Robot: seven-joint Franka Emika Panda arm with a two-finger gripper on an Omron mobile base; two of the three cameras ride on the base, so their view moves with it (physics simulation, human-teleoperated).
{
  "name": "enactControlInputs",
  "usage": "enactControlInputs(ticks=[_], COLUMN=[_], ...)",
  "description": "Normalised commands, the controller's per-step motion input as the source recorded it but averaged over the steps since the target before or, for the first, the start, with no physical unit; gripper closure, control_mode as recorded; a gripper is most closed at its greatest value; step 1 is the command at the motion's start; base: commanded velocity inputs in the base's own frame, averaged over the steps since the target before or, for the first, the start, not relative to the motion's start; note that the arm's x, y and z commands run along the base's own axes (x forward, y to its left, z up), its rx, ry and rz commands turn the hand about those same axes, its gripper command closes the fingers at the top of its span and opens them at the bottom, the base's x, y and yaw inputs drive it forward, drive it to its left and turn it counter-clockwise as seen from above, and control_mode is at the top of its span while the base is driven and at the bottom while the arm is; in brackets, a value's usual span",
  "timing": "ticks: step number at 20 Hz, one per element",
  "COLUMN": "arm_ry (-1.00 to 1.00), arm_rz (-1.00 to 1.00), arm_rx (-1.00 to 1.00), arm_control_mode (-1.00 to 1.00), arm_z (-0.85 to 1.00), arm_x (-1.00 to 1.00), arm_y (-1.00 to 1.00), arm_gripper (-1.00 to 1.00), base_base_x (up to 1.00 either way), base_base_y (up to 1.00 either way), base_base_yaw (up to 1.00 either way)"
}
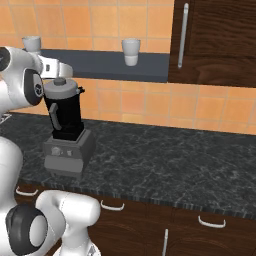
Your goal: Close the lid blender by securely placing the lid on top.
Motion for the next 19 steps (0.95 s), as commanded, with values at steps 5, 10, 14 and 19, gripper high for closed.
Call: enactControlInputs(ticks=[5,10,14,19], arm_ry=[-0.19,-0.22,-0.02,-0.02], arm_rz=[0.00,0.00,0.00,0.00], arm_rx=[0.00,0.09,0.18,0.18], arm_control_mode=[-1.00,-1.00,-1.00,-1.00], arm_z=[0.33,0.21,0.00,0.00], arm_x=[-0.99,-0.59,-0.16,-0.13], arm_y=[-0.39,-0.55,-0.61,-0.58], arm_gripper=[-1.00,-1.00,-1.00,-1.00], base_base_x=[0.00,0.00,0.00,0.00], base_base_y=[0.00,0.00,0.00,0.00], base_base_yaw=[0.00,0.00,0.00,0.00])
